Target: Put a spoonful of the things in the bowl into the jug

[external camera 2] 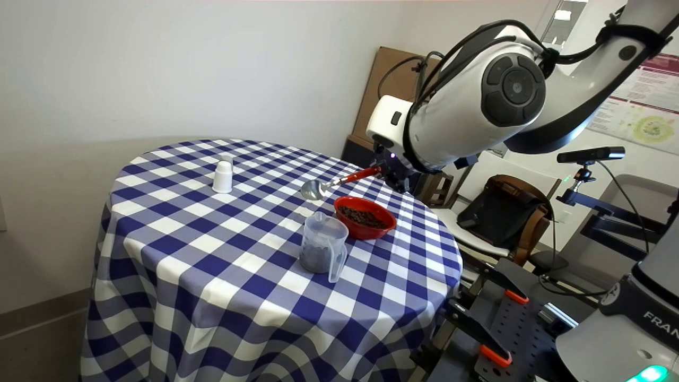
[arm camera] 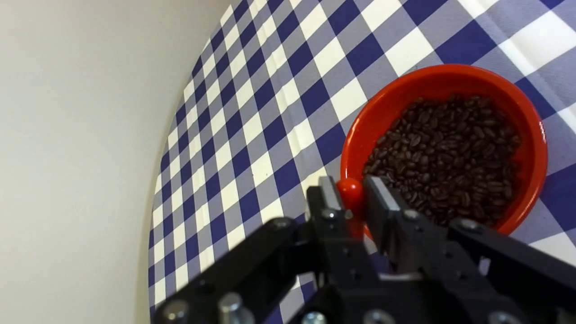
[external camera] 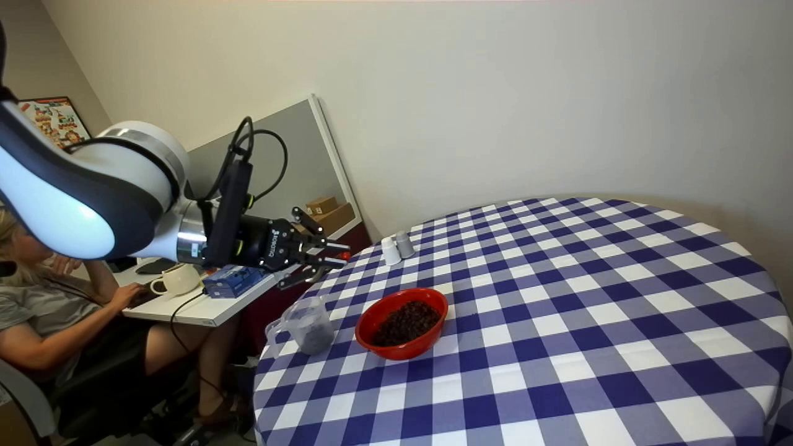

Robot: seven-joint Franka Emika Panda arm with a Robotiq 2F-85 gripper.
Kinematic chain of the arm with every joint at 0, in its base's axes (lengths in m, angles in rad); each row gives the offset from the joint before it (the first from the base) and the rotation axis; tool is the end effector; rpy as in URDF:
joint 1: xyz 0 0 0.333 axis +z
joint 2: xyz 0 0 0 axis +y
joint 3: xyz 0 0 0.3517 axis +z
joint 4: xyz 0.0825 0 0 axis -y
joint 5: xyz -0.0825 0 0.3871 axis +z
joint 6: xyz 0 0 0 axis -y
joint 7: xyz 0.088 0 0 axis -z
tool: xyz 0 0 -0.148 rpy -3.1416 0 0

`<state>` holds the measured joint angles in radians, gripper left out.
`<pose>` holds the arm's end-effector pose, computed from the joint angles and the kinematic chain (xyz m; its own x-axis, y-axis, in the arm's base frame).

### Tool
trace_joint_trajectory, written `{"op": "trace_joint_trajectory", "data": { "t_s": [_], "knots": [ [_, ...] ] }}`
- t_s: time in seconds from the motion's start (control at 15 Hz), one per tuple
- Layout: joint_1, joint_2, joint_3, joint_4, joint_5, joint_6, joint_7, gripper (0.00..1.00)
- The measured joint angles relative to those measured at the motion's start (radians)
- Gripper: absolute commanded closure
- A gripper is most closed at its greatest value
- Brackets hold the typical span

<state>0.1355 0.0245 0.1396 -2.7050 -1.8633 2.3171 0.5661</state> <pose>0.3984 0.0642 0.2152 0.3547 0.8324 -0.4257 0.6826 0.0806 0.7264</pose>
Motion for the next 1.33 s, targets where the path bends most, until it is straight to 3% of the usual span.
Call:
{"op": "trace_joint_trajectory", "data": {
  "t_s": [0.27,0.73,1.33],
  "knots": [
    [-0.004,-0.003,-0.002,-0.022,0.005,-0.006,0.0,0.95],
    [-0.045,-0.002,-0.038,0.022,0.287,0.055,-0.063,0.95],
    [-0.201,0.01,-0.197,0.227,0.577,0.146,-0.098,0.95]
  ]
}}
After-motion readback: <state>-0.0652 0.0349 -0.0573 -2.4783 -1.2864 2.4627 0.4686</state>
